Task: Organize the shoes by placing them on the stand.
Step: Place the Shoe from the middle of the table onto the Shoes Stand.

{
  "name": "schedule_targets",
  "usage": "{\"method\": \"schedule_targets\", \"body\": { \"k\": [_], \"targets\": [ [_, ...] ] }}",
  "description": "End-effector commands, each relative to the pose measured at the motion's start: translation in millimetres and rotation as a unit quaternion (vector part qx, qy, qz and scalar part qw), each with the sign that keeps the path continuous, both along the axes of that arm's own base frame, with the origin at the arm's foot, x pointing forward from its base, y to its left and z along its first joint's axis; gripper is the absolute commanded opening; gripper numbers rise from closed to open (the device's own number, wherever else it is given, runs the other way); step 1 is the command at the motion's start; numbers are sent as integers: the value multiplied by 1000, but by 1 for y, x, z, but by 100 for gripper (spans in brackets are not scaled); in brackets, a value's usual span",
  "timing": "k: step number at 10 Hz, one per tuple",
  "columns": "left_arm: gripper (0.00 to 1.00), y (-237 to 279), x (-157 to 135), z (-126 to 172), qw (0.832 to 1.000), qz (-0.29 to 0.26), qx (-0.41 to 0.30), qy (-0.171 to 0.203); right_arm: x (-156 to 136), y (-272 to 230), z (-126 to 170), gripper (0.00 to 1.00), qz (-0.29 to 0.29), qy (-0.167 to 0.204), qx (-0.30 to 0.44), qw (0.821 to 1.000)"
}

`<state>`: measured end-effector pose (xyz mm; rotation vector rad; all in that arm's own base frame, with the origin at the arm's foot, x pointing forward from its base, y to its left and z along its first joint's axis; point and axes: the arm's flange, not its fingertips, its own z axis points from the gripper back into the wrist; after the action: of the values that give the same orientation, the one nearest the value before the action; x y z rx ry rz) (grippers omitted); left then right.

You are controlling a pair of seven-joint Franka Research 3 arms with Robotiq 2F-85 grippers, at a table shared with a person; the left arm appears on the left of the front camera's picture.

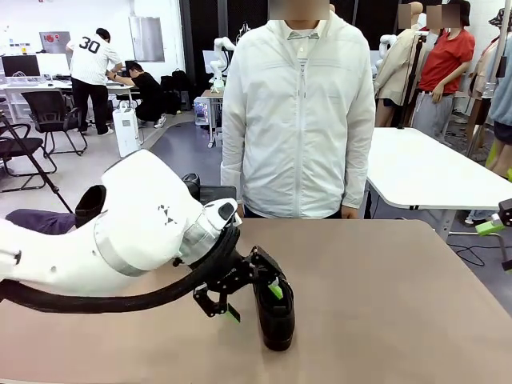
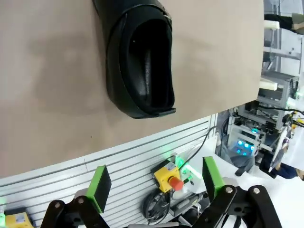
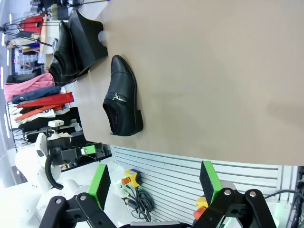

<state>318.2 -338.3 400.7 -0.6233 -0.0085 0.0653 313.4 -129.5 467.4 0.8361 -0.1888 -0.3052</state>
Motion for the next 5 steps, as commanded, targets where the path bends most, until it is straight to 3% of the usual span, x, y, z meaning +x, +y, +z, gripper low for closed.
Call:
{"method": "schedule_targets", "body": {
  "k": [1, 3, 4, 5],
  "targets": [
    [100, 19, -17, 1, 1000, 7, 9, 3, 1, -4, 2, 100, 9, -5, -4, 1000],
    [100, 4, -3, -1, 1000, 1, 1, 2, 1, -4, 2, 100, 9, -5, -4, 1000],
    [100, -20, 8, 7, 992, -64, 106, -3, 1, -4, 2, 100, 9, -5, -4, 1000],
    [100, -38, 30, 13, 983, -106, 151, 1, 1, -4, 2, 100, 9, -5, -4, 1000]
  ]
}}
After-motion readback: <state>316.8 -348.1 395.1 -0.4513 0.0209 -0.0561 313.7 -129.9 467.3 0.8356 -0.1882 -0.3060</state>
